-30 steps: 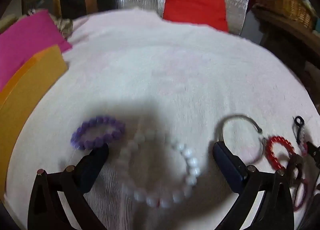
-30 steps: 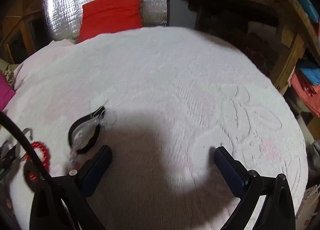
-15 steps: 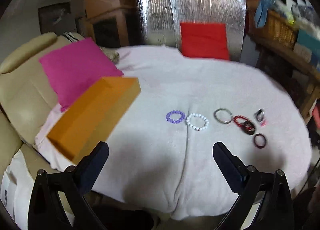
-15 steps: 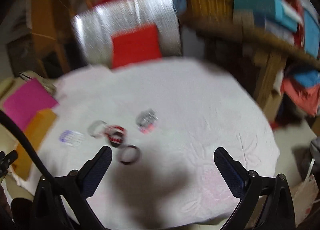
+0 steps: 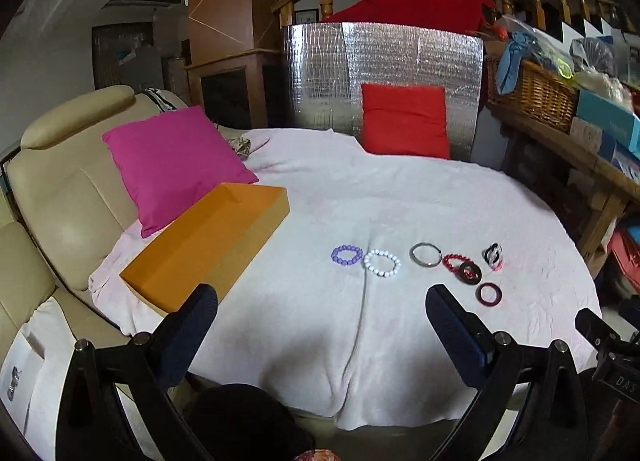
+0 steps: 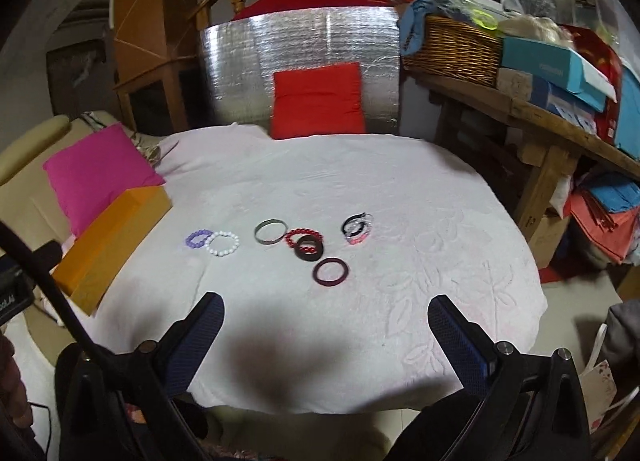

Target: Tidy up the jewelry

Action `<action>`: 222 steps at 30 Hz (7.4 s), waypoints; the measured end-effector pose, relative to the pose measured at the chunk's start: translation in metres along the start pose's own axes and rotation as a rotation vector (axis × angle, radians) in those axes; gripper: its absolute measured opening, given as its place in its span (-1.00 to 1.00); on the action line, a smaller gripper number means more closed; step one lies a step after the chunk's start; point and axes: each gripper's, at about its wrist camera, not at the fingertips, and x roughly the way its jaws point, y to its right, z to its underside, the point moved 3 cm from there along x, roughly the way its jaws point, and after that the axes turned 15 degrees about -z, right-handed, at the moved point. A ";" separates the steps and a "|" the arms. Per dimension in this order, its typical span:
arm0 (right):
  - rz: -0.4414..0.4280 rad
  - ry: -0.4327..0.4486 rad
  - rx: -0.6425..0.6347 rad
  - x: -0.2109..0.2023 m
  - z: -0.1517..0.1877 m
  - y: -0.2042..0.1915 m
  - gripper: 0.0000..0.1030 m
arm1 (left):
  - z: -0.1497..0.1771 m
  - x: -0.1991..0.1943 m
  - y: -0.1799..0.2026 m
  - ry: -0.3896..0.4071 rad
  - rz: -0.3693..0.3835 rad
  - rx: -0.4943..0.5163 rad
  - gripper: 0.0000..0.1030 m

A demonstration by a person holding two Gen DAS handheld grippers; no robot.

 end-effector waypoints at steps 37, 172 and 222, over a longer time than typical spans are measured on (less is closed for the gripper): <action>-0.005 -0.023 -0.006 0.025 0.001 -0.002 1.00 | 0.002 0.028 0.010 -0.015 -0.049 0.057 1.00; -0.608 -0.237 -0.185 0.370 -0.076 -0.288 -0.85 | 0.008 0.300 -0.169 -0.264 -0.271 -0.420 -0.81; -0.199 -0.062 0.131 0.194 -0.050 0.079 0.14 | -0.010 0.239 0.097 -0.129 0.011 0.053 0.48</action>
